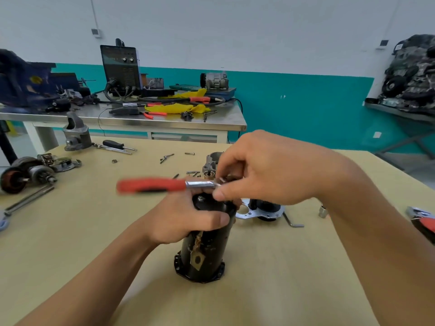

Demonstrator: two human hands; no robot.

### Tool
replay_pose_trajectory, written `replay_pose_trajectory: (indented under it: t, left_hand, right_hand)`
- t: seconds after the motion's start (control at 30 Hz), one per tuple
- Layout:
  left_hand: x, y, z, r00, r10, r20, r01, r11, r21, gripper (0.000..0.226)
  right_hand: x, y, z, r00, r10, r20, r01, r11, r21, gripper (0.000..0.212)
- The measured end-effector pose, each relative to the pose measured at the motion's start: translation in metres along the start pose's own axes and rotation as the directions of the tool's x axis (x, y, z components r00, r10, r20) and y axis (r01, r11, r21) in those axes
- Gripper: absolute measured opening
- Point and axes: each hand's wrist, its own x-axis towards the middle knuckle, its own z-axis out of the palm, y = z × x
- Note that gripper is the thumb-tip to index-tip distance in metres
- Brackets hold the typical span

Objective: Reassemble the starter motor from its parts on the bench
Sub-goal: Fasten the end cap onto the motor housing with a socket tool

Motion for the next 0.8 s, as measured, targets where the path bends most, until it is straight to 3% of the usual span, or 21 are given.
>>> replay_pose_trajectory:
  t: [0.07,0.13,0.23,0.37,0.5,0.53,0.7,0.8]
  left_hand:
    - [0.001,-0.001,0.000,1.000,0.016,0.000,-0.016,0.999,-0.039,0.039]
    - [0.000,0.000,0.001,1.000,-0.001,0.009,0.001,0.996,-0.085,0.031]
    - [0.001,0.002,0.001,0.999,-0.007,0.034,0.010,0.996,-0.088,0.029]
    - [0.002,0.005,0.001,0.999,0.000,0.052,0.003,0.998,-0.063,0.032]
    - [0.000,0.004,0.001,1.000,-0.010,0.024,0.011,0.998,-0.055,0.025]
    - [0.000,0.005,0.001,1.000,-0.005,0.022,0.006,0.998,-0.057,0.022]
    - [0.000,0.007,0.002,0.999,0.010,0.049,-0.009,1.000,-0.026,0.026]
    - [0.000,0.006,0.004,1.000,0.001,0.020,0.000,0.998,-0.065,0.027]
  right_hand:
    - [0.009,-0.004,0.012,0.991,0.086,-0.100,-0.098,0.988,-0.119,0.042]
    - [0.015,-0.004,0.020,0.965,0.186,-0.183,-0.211,0.969,-0.129,0.049]
    - [0.017,0.001,0.017,0.950,0.279,-0.137,-0.287,0.957,-0.042,0.048]
    - [0.014,0.006,0.010,0.988,0.154,-0.021,-0.154,0.988,0.018,0.043]
    - [0.002,0.006,-0.007,0.994,-0.056,0.099,0.046,0.994,0.098,0.013]
    - [-0.001,0.007,-0.009,0.991,-0.078,0.110,0.068,0.993,0.094,0.014]
    - [-0.005,0.007,-0.009,0.997,-0.033,0.063,0.029,0.998,0.060,0.016]
    - [0.007,0.006,0.002,0.996,0.084,-0.002,-0.084,0.993,-0.077,0.044]
